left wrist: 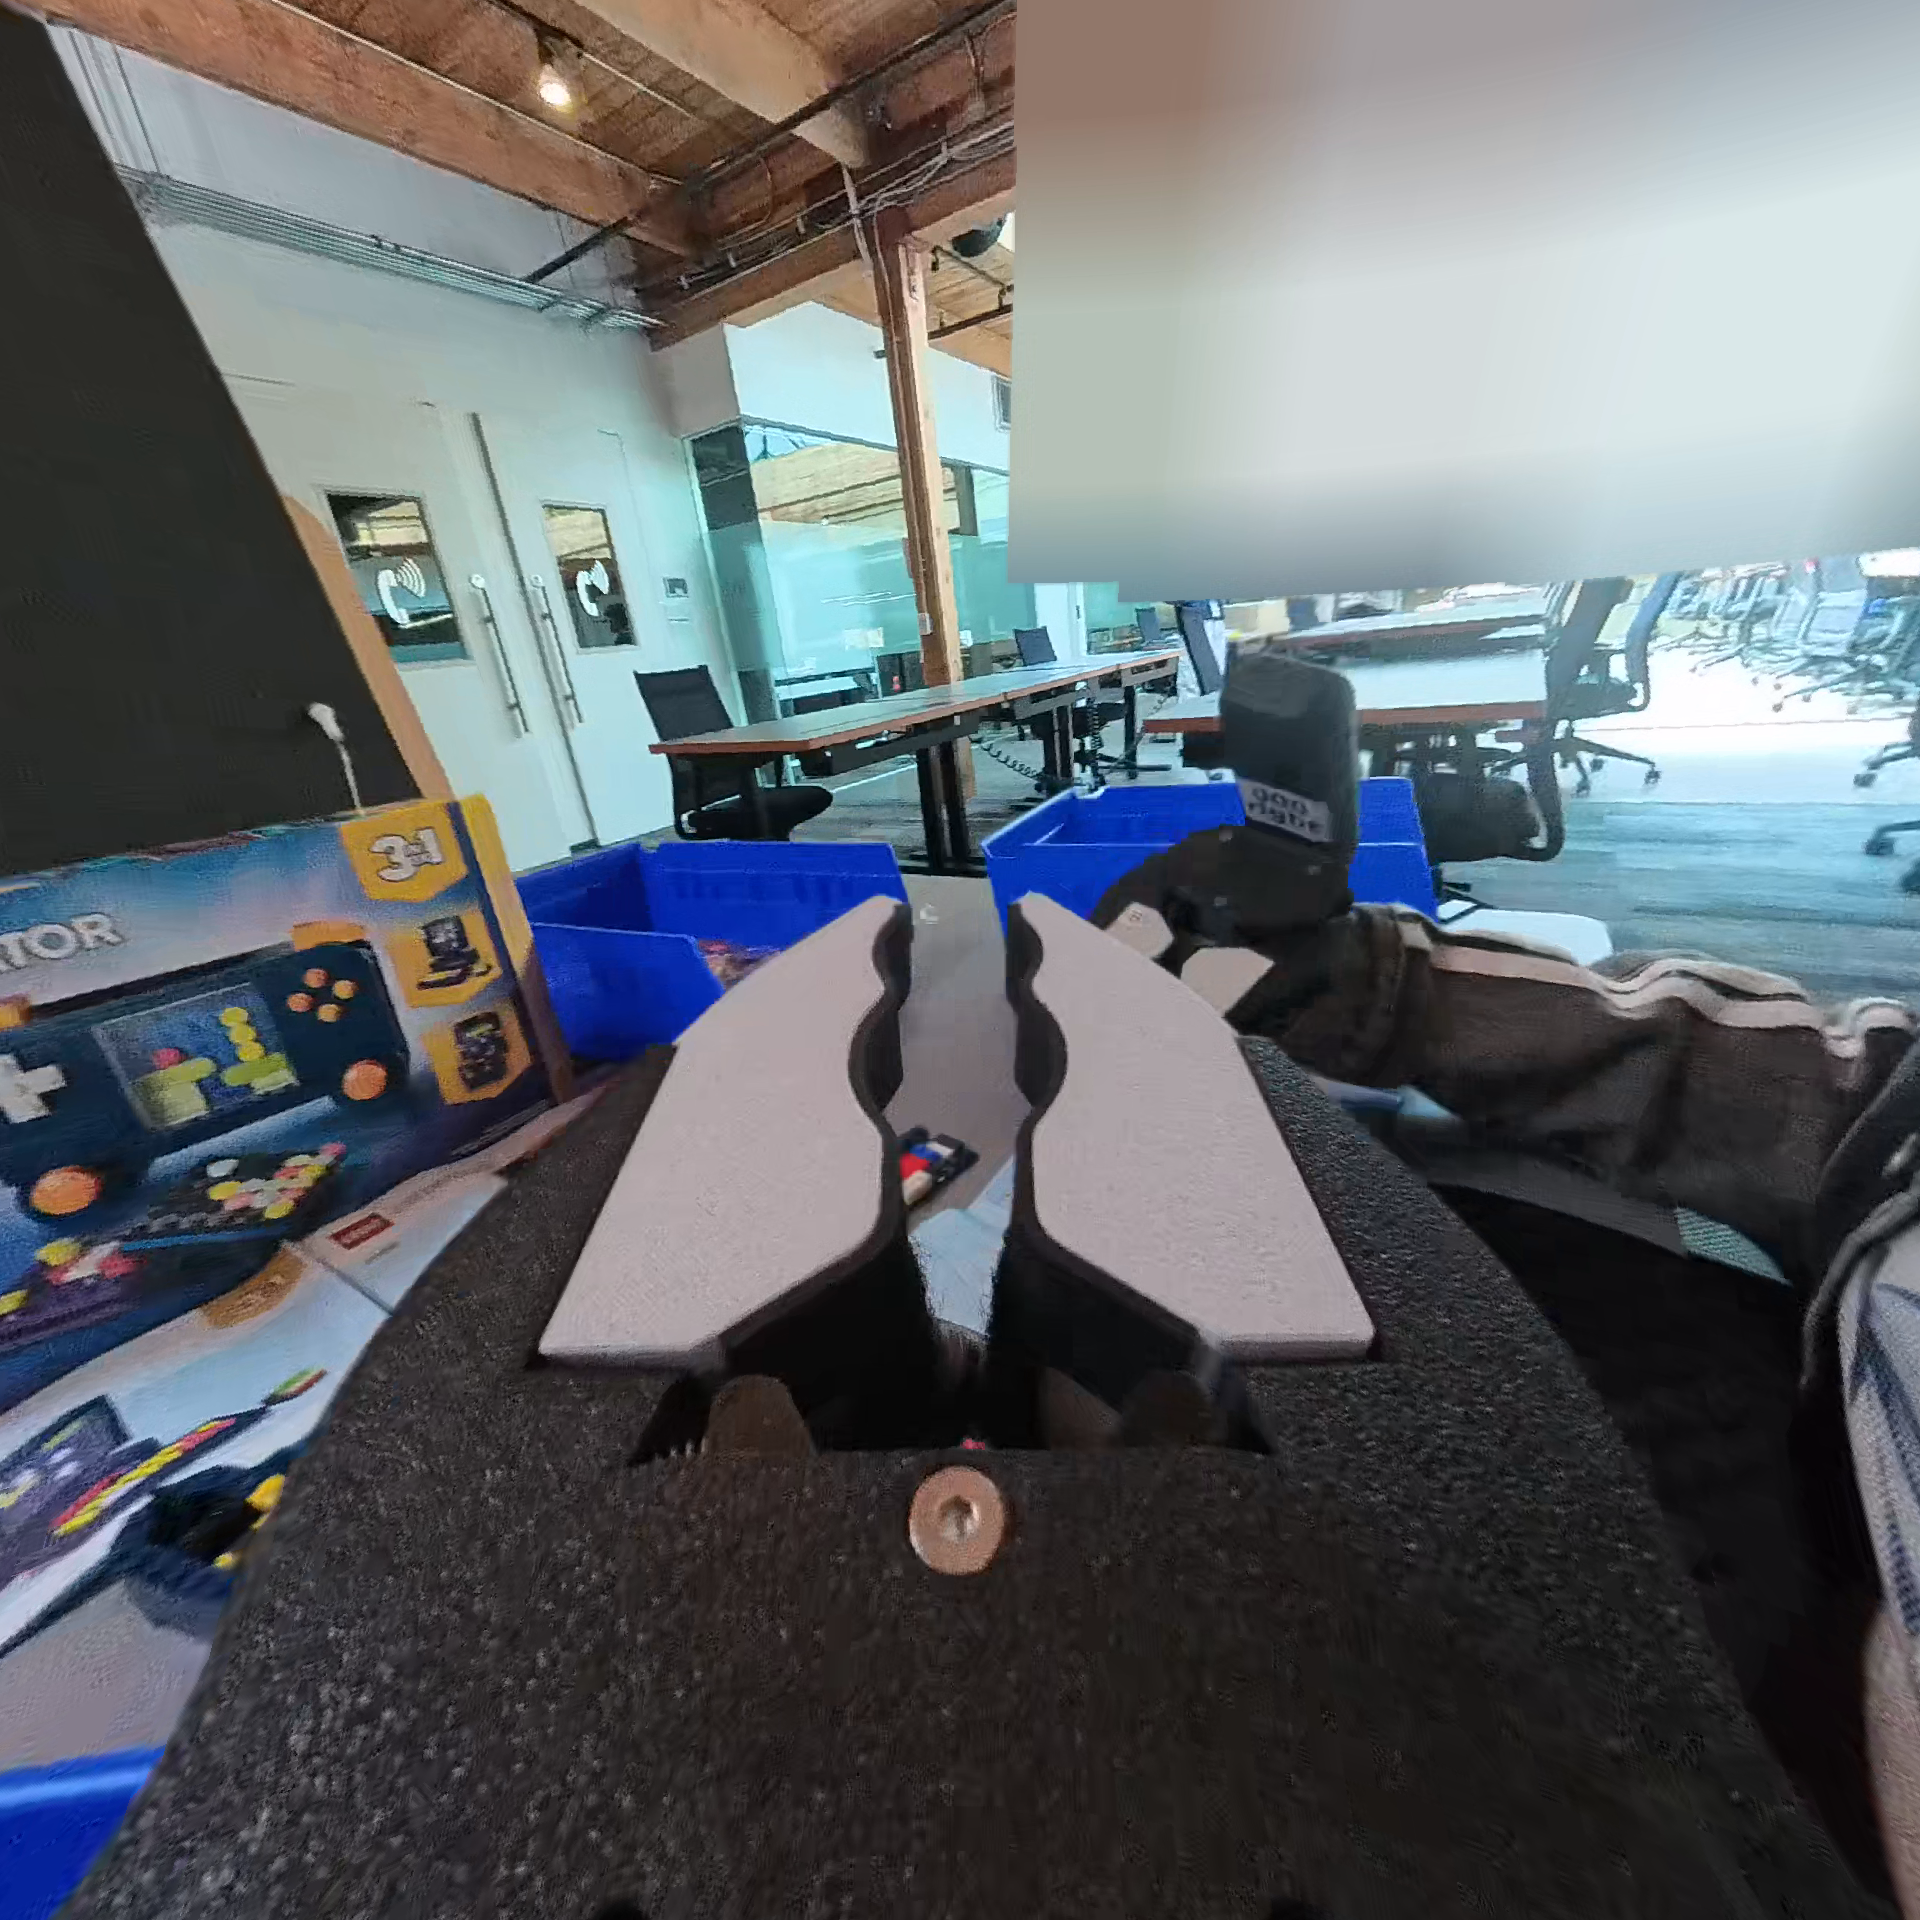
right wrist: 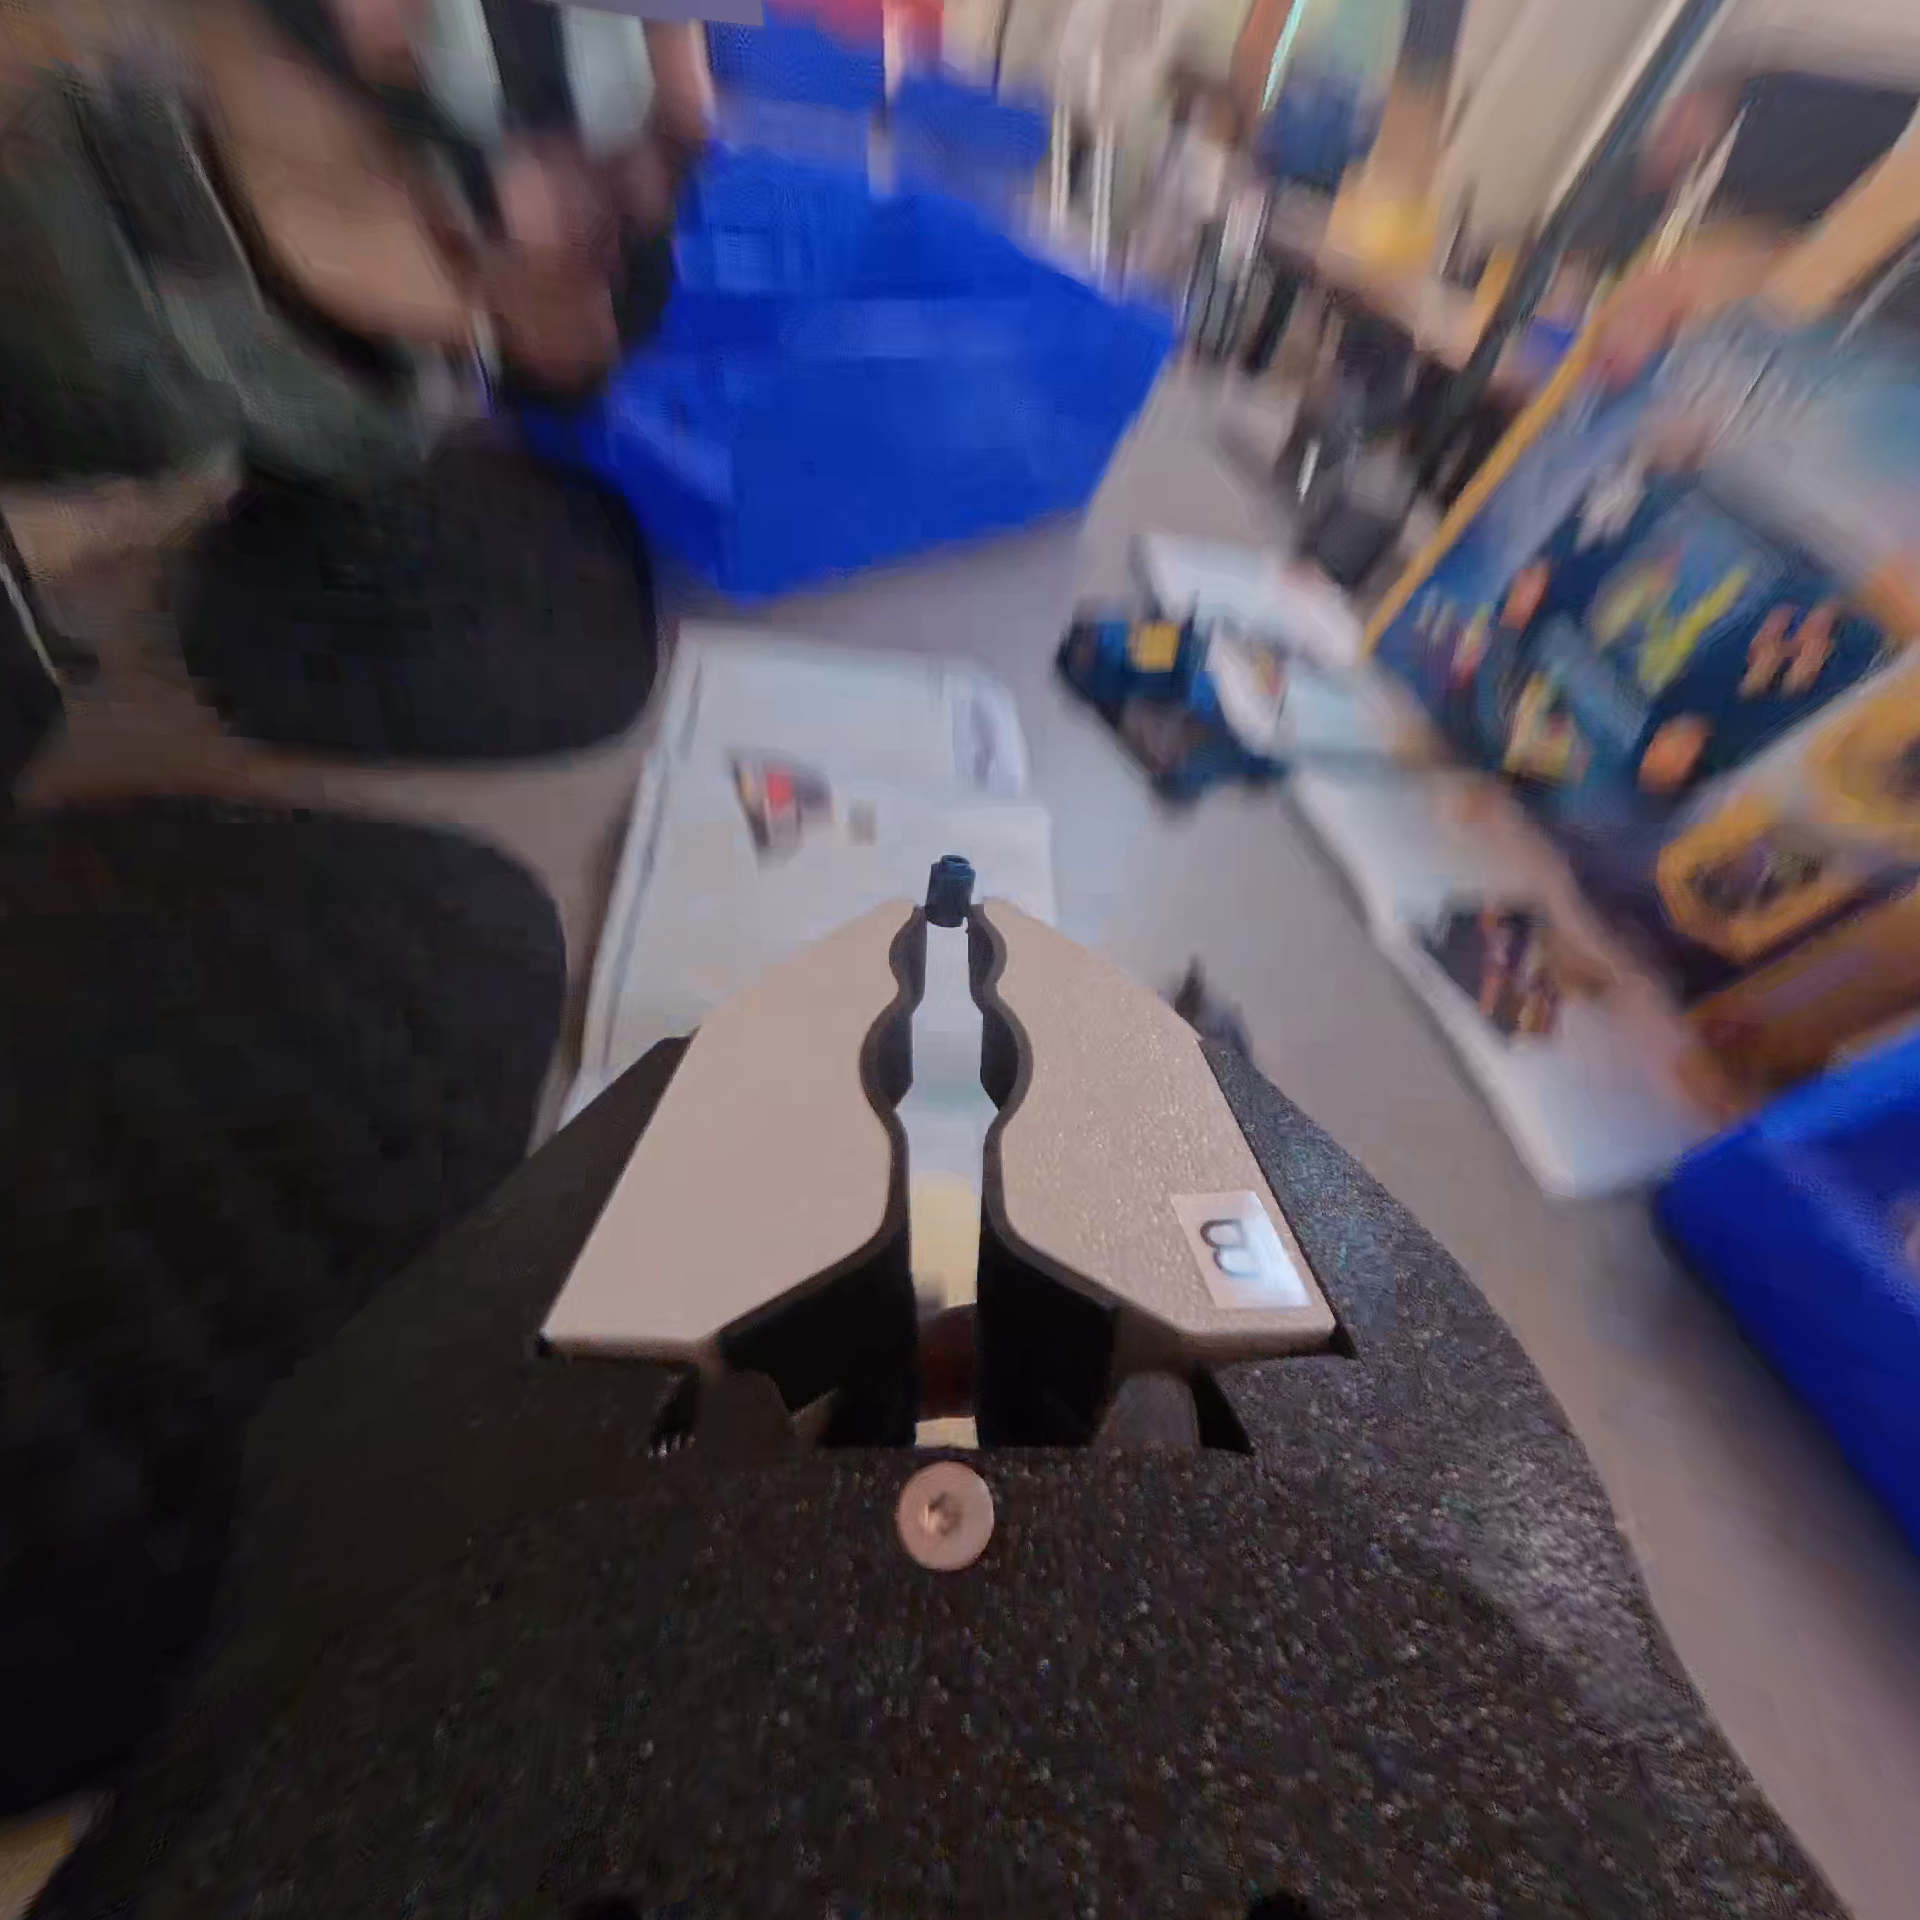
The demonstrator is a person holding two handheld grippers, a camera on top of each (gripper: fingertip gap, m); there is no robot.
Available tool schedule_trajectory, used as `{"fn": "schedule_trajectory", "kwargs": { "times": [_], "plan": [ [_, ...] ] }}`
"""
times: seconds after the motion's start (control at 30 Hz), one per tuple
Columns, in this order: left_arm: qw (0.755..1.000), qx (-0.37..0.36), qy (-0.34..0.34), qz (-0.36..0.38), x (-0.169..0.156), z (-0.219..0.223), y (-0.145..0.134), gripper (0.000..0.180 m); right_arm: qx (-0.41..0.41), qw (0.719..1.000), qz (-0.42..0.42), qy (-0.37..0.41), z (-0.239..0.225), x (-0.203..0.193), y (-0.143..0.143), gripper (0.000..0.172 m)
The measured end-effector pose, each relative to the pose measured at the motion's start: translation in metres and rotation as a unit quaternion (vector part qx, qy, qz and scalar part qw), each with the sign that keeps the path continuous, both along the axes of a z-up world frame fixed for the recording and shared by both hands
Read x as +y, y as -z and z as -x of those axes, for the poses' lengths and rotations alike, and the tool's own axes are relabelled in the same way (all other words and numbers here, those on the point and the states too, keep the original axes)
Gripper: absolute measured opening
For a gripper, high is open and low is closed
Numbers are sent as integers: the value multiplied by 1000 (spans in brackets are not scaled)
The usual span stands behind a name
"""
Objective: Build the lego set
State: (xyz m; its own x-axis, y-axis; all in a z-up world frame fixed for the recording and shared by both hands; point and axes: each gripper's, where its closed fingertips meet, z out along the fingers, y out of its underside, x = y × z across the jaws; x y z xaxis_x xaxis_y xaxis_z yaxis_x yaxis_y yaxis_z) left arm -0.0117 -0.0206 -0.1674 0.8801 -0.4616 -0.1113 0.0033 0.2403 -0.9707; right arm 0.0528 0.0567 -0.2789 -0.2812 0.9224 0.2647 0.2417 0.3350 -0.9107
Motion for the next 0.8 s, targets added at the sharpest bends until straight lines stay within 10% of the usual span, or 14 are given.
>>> {"fn": "schedule_trajectory", "kwargs": {
  "times": [0.13,0.47,0.63,0.8],
  "plan": [
    [999,11,-49,-14,-6,23,-4,16,-147,989,-3,3,-13,3,63,7],
    [986,104,-130,20,-38,66,-24,18,-112,993,6,21,-7,7,49,36],
    [959,149,-231,74,-70,116,-29,20,126,986,22,107,-18,43,-34,41],
    [916,150,-329,175,-91,168,-5,38,397,885,146,193,-81,89,-110,49]
  ]
}}
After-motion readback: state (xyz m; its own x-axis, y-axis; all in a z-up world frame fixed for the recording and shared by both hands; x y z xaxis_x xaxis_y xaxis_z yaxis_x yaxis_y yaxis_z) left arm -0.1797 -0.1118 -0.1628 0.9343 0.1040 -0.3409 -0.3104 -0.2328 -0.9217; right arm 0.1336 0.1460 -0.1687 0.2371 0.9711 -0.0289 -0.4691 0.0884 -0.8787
